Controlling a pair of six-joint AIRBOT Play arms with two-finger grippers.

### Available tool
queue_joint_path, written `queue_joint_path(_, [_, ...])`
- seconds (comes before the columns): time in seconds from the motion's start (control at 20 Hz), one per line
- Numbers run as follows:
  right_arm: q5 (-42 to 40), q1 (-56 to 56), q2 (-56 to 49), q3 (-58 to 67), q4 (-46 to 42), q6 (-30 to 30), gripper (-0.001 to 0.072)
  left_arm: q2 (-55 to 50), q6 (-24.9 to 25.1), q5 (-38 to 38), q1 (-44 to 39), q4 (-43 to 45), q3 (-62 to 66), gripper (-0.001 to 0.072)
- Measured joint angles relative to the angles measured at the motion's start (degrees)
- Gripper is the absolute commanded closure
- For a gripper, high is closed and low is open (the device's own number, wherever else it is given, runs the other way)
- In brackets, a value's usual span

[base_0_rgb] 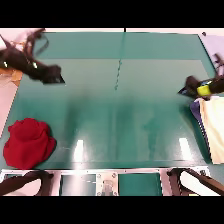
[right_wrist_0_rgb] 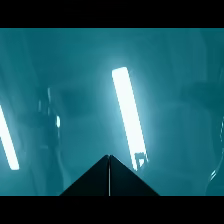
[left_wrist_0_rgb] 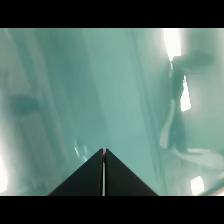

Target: Fold the shirts.

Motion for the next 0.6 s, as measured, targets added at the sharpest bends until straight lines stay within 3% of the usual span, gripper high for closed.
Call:
queue_joint_path(0.25, [-4.6,10.8,5.3,-11.5,0.2,-1.3,0.0696,12.2,-3.6,5.1,-2.8,0.9,-20.0,0.0680])
queue_joint_path(0.6, [-6.6,16.0,6.6,-15.4,0.3,-1.6,0.0696,15.9,-5.1,7.3,-3.4,1.5,-26.8,0.0680])
